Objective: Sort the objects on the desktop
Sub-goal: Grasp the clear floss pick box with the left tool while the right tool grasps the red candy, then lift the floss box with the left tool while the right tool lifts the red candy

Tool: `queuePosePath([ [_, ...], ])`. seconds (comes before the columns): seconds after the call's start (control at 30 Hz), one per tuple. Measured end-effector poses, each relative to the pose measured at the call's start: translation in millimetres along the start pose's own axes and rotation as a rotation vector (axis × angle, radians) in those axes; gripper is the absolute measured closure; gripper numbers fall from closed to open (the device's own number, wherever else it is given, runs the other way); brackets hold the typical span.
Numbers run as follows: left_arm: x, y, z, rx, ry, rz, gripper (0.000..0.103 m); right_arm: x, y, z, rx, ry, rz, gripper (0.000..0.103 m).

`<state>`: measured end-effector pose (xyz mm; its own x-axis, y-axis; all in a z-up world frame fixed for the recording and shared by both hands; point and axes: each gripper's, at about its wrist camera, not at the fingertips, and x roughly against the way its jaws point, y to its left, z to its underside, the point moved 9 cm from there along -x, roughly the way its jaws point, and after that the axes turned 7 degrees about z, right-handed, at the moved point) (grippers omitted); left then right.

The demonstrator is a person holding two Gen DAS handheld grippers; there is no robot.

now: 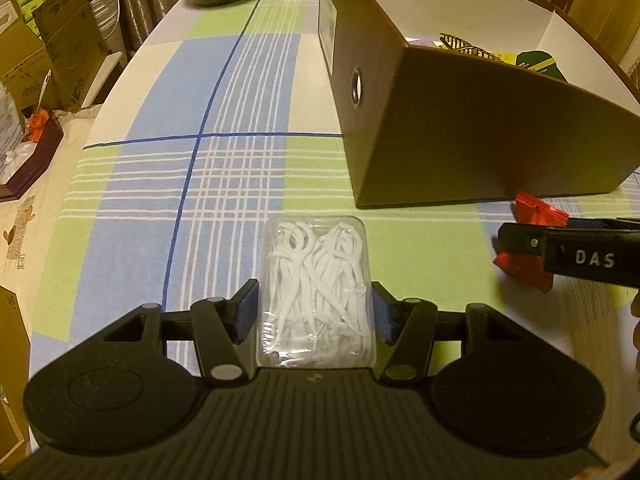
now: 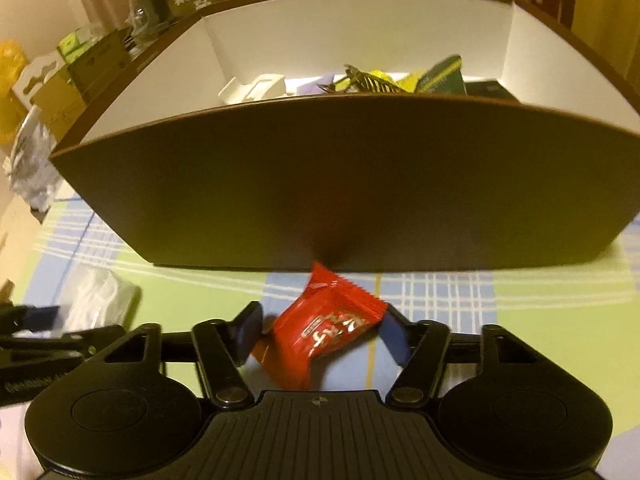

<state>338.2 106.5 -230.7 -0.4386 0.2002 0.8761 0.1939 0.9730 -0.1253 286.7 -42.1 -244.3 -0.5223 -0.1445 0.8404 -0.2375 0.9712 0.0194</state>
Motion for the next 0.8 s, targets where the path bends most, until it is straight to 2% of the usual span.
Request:
queuePosePath([
  [0.23,0.5,-4.2,3.7,-0.001,-0.011,-0.003,0.05,11.7,-13.4,17.8,0.059,0.005,-0.057,0.049],
  [0.4,3.6,-21.1,15.9,-0.013,-0.007,0.009,0.05,28.7,-36.9,41.8,0.13,0.026,-0.114,0.049],
  [0.7,15.0,-91.8,61.7,-0.081,0.033,0.065,0.05,62.5,-79.0,85.6,0.376,0.031,-0.192,0.049],
  [0.8,17.7,-118.0,75.4,-0.103,0.045,0.085,0.05,69.4,-93.3,94.9,0.394,0.031,-0.173,0.042],
])
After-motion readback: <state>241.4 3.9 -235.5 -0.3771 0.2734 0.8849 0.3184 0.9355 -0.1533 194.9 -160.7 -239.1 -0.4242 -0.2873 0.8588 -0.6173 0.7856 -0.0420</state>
